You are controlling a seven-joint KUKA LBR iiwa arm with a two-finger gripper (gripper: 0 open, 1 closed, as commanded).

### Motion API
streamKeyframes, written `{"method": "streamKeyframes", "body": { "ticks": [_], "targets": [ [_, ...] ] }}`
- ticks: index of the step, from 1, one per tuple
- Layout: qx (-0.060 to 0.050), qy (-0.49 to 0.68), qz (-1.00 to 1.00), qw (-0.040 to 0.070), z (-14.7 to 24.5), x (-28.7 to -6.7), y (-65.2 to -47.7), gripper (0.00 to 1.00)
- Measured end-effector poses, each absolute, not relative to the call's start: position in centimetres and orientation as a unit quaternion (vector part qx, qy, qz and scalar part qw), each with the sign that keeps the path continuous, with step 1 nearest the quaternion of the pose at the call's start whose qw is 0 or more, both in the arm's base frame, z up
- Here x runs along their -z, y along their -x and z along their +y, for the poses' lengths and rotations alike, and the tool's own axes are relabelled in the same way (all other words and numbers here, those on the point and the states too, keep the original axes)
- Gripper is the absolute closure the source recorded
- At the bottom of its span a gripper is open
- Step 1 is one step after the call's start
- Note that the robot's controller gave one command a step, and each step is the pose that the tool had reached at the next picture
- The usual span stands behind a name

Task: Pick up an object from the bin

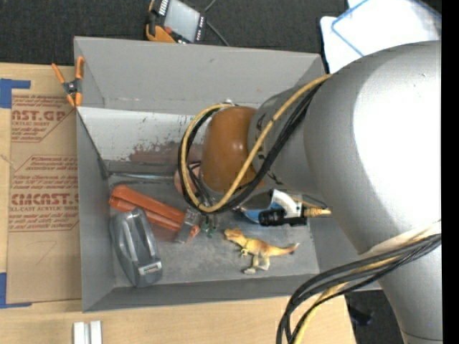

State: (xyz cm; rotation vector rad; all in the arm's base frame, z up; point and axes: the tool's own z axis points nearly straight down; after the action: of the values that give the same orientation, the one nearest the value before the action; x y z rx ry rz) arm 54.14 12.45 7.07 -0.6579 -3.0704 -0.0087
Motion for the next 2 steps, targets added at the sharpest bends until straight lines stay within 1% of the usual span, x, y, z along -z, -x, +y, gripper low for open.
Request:
{"method": "streamKeyframes", "body": {
  "ticks": [2],
  "targets": [
    [0.003,0.21,-0.978,0.001,12.45,-7.45,-54.08,1.0]
  ]
}}
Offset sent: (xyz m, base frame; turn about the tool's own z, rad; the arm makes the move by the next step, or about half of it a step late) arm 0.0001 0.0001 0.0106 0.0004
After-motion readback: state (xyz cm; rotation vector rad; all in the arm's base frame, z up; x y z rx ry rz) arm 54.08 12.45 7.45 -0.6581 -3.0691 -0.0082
